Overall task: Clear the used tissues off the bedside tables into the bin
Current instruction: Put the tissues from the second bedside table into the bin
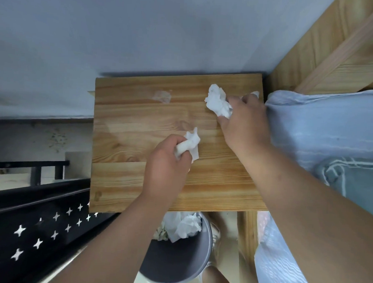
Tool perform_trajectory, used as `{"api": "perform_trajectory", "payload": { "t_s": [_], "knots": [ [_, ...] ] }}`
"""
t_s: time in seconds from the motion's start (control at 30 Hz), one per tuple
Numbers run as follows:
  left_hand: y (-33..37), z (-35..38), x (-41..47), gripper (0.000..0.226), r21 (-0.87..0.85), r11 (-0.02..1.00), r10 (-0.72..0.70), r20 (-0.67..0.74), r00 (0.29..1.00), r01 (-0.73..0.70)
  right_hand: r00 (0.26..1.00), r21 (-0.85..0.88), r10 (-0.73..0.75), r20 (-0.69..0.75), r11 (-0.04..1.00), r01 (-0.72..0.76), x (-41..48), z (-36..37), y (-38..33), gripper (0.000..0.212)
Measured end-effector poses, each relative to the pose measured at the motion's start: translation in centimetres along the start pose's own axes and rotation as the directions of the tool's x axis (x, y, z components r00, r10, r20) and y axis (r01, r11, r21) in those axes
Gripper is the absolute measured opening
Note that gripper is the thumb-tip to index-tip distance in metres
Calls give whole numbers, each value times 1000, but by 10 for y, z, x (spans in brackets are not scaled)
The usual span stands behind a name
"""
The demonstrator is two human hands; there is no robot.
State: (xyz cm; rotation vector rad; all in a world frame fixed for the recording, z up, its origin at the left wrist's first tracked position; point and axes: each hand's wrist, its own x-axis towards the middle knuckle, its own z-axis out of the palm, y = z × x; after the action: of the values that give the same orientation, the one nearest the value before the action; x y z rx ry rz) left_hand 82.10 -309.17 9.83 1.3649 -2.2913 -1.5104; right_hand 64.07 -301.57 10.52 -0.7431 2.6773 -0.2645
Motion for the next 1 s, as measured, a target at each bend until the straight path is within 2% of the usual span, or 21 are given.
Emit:
{"api": "perform_trajectory", "payload": {
  "t_s": [0.1, 0.17, 0.3, 0.43, 0.57, 0.63, 0.73, 0.83, 0.93, 1.0],
  "knots": [
    [-5, -9, -17, 27, -66, 997, -33, 12, 999, 34, 1000, 57, -14, -22, 998, 16, -16, 7, 0, 19],
    [-11, -16, -30, 27, -119, 990, -71, 3, 998, 70, 999, 123, -35, -41, 992, 40, -33, 10, -2, 14],
    [-25, -33, -64, 24, -194, 977, -99, -36, 994, 90, 995, 249, -32, -95, 967, 54, -78, 11, -9, 13],
    [-47, -50, -101, 23, -185, 977, -124, -90, 988, 106, 991, 430, -12, -134, 900, 70, -139, 15, -20, 16],
    [-71, -54, -141, 32, -187, 972, -165, -118, 979, 141, 988, 499, 13, -154, 864, 66, -204, 31, -20, 25],
    [-85, -54, -159, 34, -174, 968, -202, -128, 971, 179, 995, 506, 24, -99, 862, 29, -232, 48, -15, 25],
    [-115, -47, -182, 30, -135, 956, -279, -124, 952, 262, 999, 535, 49, -9, 844, -37, -263, 80, -4, 36],
    [-150, -38, -194, 31, -68, 939, -342, -94, 935, 337, 989, 470, 69, 134, 874, -125, -279, 114, 10, 8],
    [-183, -27, -198, 28, 1, 921, -389, -46, 920, 390, 958, 327, 84, 275, 928, -175, -282, 149, 22, 33],
    [-209, -19, -199, 22, 9, 910, -414, -39, 909, 415, 927, 300, 80, 366, 933, -199, -278, 170, 26, 45]
  ]
}}
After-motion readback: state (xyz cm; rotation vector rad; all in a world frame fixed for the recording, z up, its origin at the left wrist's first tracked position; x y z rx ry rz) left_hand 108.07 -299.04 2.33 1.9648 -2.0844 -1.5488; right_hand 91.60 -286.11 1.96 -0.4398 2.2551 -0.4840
